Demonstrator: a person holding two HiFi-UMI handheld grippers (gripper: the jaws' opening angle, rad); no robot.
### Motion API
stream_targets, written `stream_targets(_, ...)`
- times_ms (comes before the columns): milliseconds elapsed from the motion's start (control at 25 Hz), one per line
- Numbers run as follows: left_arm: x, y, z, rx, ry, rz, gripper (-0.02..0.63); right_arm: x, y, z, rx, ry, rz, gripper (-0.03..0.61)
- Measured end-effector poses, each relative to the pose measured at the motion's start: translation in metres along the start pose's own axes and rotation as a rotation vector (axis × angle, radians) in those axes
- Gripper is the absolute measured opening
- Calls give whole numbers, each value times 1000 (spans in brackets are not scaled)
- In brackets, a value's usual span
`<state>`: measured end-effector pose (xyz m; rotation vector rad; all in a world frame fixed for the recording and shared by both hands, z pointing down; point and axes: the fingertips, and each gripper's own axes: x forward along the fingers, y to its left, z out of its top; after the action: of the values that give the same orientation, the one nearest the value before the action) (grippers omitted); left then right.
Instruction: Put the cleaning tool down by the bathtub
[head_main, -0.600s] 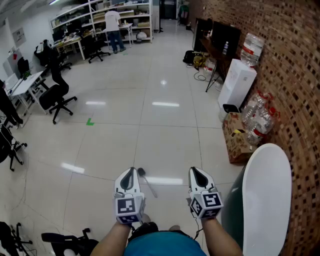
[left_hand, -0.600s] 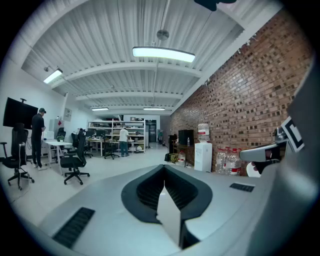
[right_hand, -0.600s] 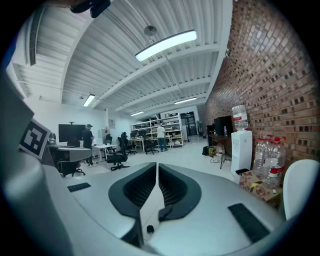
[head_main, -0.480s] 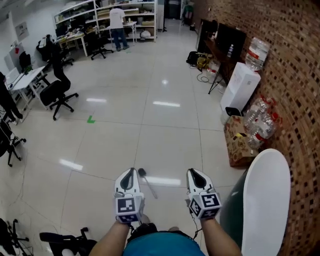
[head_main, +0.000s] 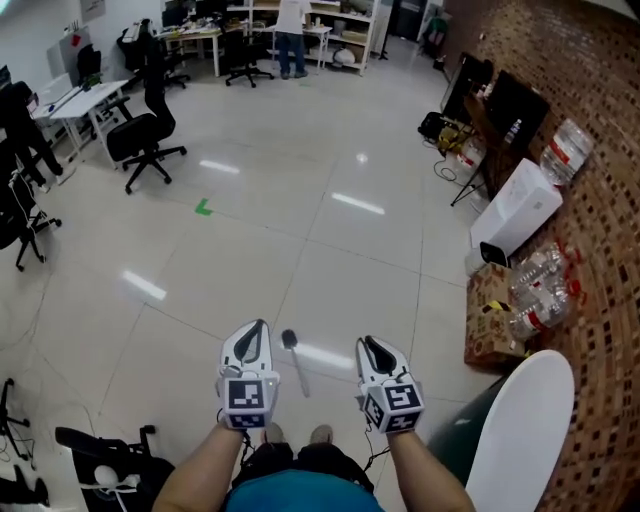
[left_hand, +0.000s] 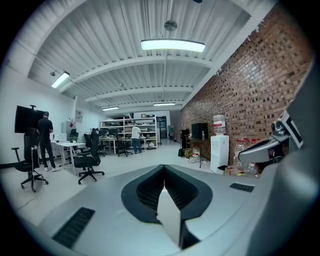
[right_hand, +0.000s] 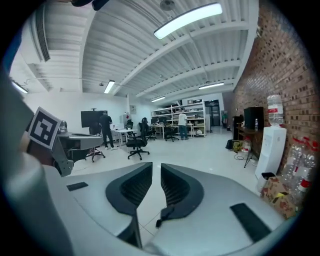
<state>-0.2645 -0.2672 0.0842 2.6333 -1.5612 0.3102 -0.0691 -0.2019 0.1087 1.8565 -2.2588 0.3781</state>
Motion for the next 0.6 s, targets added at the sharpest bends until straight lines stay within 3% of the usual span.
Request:
stream_targets(160, 9, 11, -17, -29, 16, 47, 4, 38, 1, -28, -23, 72, 76, 78)
stream_targets(320, 31, 17, -52, -37, 40, 56, 3, 70, -7, -62, -27, 117, 97, 78)
stream_targets(480, 60, 32, -115, -9, 66, 56, 3, 108, -4, -115, -20, 143, 108, 84)
stream_targets(600, 77, 47, -172, -35, 89, 70, 3, 141, 5, -163, -11, 164, 128, 91)
